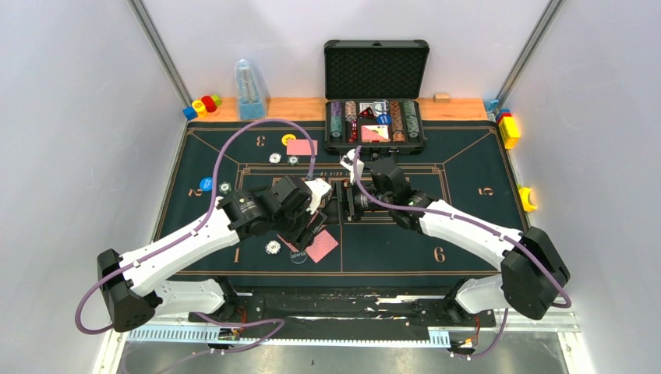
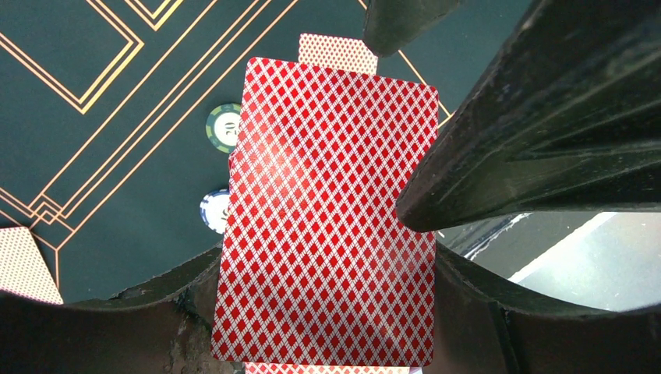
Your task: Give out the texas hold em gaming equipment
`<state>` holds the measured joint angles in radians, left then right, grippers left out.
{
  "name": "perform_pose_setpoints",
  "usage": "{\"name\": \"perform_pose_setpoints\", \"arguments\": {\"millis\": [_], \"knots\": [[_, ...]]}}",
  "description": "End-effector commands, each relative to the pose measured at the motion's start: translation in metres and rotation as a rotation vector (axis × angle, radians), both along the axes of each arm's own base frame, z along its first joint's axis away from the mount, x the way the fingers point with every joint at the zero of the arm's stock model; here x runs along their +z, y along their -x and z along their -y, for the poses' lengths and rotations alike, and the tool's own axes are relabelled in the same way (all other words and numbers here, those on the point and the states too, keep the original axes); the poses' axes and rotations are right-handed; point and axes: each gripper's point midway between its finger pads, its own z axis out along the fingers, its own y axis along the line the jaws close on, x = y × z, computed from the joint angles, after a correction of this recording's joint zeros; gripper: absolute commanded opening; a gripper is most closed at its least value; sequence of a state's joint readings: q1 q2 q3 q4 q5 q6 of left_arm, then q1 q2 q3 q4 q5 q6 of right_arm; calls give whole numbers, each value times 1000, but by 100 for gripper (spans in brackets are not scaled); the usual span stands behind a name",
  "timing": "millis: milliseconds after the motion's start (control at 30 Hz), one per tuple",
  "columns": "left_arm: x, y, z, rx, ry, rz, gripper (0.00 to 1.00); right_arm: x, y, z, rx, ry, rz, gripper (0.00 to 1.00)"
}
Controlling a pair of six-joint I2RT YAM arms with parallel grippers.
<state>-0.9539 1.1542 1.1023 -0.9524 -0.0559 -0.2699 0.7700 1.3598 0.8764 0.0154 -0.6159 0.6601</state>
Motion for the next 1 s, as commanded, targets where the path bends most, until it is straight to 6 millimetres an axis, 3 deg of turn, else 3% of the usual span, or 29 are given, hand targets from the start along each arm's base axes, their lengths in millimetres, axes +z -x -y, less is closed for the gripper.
{"name": "perform_pose_setpoints", "arguments": {"millis": [0,233,700,967], "knots": [[15,-6,5,-7,43,50,0,17,3,-10,33,-53,-35,71],[15,-6,4,-2,43,55,0,23,11,-19,91,-113,-112,62],[16,-5,3,0,47,56,0,25,-1,-13,-9,-100,-113,25],[14,-5,4,-3,43,49,0,27,-13,-2,-95,-80,-69,20]]}}
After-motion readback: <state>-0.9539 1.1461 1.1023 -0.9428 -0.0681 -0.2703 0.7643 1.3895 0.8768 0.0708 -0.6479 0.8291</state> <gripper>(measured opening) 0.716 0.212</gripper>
